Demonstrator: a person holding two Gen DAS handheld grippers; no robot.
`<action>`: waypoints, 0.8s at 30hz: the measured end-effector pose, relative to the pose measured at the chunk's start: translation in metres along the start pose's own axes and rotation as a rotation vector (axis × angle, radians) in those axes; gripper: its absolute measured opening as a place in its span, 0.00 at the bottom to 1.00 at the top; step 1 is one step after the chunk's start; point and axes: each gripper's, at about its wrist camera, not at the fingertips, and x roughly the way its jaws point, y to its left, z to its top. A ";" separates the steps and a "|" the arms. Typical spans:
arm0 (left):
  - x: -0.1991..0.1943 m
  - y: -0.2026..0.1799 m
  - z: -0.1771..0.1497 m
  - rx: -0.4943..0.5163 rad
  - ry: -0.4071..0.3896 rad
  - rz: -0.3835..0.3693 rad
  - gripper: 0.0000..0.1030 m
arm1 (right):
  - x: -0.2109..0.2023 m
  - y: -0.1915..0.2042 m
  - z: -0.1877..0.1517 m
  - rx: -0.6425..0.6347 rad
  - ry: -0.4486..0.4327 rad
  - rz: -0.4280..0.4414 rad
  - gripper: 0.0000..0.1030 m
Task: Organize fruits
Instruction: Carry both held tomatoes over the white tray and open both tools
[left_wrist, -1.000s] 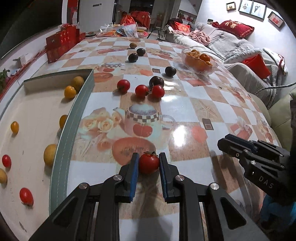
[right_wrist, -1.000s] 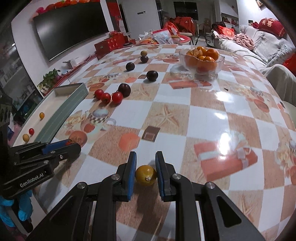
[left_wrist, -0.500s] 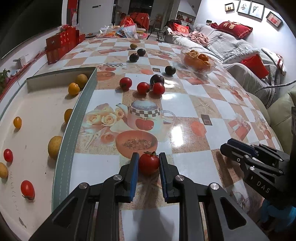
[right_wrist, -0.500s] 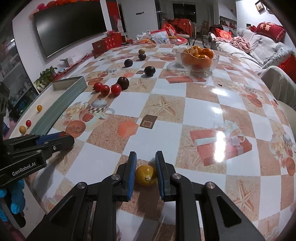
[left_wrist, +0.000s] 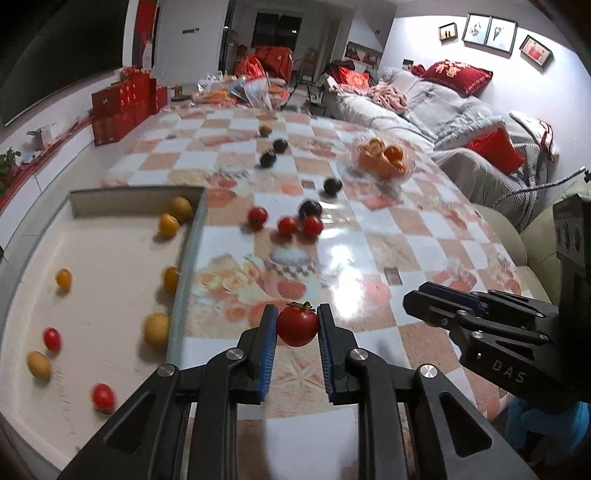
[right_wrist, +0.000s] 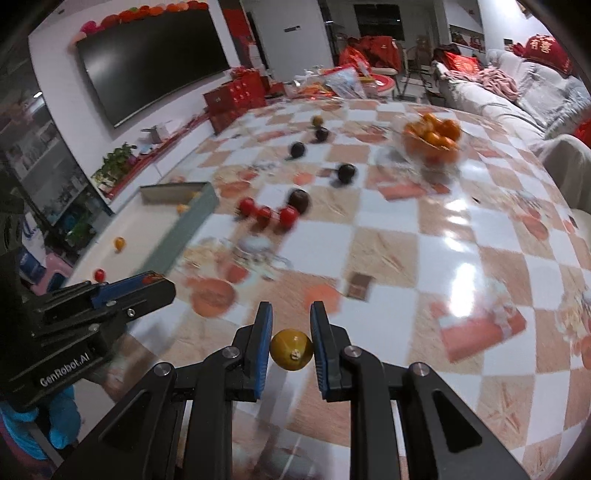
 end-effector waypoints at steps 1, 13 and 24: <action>-0.005 0.005 0.002 -0.003 -0.010 0.006 0.22 | 0.000 0.004 0.002 -0.004 0.001 0.007 0.22; -0.032 0.079 0.006 -0.077 -0.052 0.133 0.22 | 0.026 0.088 0.040 -0.111 0.028 0.125 0.22; -0.013 0.136 0.009 -0.134 0.018 0.242 0.22 | 0.079 0.138 0.067 -0.122 0.123 0.219 0.22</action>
